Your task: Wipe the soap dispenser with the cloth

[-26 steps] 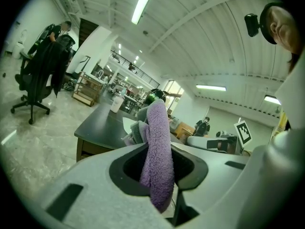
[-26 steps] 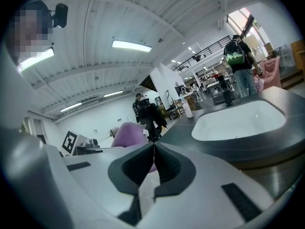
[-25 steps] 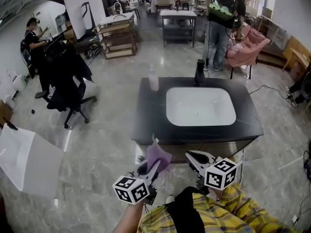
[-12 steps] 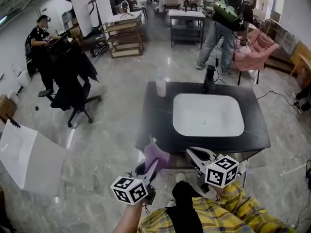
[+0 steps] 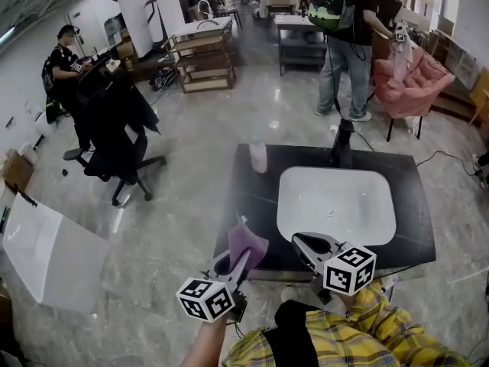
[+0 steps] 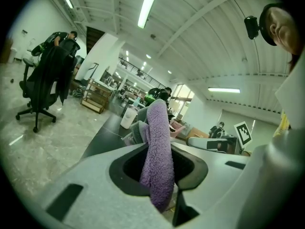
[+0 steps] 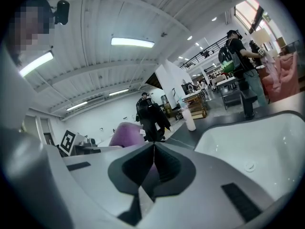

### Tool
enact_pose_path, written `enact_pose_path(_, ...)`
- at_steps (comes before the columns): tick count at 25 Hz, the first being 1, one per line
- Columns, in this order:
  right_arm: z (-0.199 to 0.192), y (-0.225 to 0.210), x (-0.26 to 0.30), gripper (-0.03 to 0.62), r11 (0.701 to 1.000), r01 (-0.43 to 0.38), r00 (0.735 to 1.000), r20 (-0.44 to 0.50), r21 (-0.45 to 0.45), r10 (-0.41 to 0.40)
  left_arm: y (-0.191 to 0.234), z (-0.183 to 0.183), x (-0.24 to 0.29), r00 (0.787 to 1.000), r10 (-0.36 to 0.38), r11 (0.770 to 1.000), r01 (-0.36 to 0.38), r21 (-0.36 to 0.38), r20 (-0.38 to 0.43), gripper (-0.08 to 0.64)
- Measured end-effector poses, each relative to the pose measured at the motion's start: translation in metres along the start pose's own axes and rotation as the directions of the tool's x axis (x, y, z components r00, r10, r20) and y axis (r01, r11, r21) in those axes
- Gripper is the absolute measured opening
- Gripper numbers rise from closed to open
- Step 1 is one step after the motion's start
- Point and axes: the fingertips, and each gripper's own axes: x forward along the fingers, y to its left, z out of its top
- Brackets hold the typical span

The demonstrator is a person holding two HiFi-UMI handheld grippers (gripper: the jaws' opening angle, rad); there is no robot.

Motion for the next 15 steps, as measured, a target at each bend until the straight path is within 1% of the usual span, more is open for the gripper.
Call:
enact_pose_path(8,0.040,-0.049,0.036,0.006,0.999,-0.036,0.999,0.004,-0.006,0.036,0.019,0.035,0.058,0.999,0.031,1.000,-0.031,0.001,0.030,0.077)
enact_pose_path(15,0.059,-0.081,0.053,0.006,0.998,-0.058,0.998,-0.006,-0.010,0.058,0.027,0.053,0.100,0.998,0.041,0.999,-0.042,0.006,0.040,0.075)
